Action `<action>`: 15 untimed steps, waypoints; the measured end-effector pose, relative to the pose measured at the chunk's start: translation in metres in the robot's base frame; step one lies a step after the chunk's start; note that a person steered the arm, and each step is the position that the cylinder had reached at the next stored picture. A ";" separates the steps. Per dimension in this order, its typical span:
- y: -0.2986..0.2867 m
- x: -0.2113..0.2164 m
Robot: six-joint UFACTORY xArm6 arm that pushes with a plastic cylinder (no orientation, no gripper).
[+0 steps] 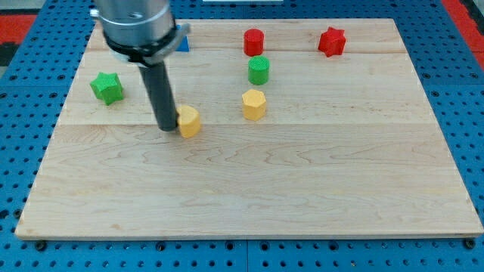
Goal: Slightly push the green star downwards
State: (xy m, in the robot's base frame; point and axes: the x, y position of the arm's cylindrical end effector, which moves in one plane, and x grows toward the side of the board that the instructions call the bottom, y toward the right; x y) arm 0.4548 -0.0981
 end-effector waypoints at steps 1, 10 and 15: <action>-0.005 0.008; -0.062 -0.147; 0.003 -0.175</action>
State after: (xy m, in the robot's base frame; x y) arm 0.2797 -0.0948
